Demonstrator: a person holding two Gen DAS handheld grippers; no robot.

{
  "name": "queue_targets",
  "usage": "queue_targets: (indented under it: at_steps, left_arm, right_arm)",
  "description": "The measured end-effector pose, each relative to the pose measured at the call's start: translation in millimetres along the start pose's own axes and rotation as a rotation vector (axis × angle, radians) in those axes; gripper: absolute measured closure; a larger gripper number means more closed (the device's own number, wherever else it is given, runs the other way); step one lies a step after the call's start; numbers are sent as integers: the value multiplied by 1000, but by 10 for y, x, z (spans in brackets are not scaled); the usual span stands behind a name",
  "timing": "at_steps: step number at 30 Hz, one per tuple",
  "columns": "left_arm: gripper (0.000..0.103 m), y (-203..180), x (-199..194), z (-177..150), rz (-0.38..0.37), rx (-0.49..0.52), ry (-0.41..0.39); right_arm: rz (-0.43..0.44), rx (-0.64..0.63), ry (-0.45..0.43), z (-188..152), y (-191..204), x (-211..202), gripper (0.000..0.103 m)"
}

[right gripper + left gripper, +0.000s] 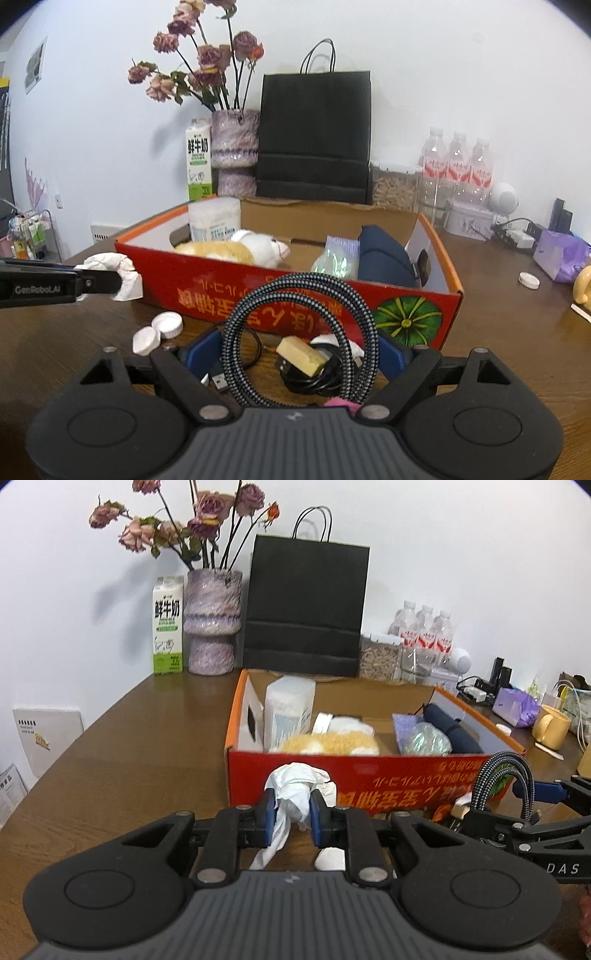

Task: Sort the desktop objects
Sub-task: 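Grasp the white tissue with the left tool while the right tool grasps the black cable, then carry the tissue and cable into the box and open both tools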

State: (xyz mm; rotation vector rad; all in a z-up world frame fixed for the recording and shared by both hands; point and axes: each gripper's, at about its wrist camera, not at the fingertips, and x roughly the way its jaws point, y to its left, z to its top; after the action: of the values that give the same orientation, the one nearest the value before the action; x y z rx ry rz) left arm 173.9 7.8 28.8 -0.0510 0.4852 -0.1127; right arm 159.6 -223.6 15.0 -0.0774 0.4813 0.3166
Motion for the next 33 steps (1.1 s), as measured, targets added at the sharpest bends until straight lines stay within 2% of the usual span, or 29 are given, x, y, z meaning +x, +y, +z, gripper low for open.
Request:
queue_targets:
  at_steps: [8, 16, 23, 33]
  left_arm:
    - [84, -135, -2, 214, -28, 17, -51]
    - [84, -321, 205, 607, -60, 41, -102]
    - [84, -396, 608, 944, -74, 20, -98]
    - [84, -423, 1325, 1211, -30, -15, -39]
  right_arm:
    - [6, 17, -55, 169, -42, -94, 17]
    - [6, 27, -129, 608, -156, -23, 17]
    - [9, 37, -124, 991, -287, 375, 18]
    - [9, 64, -17, 1283, -507, 1224, 18]
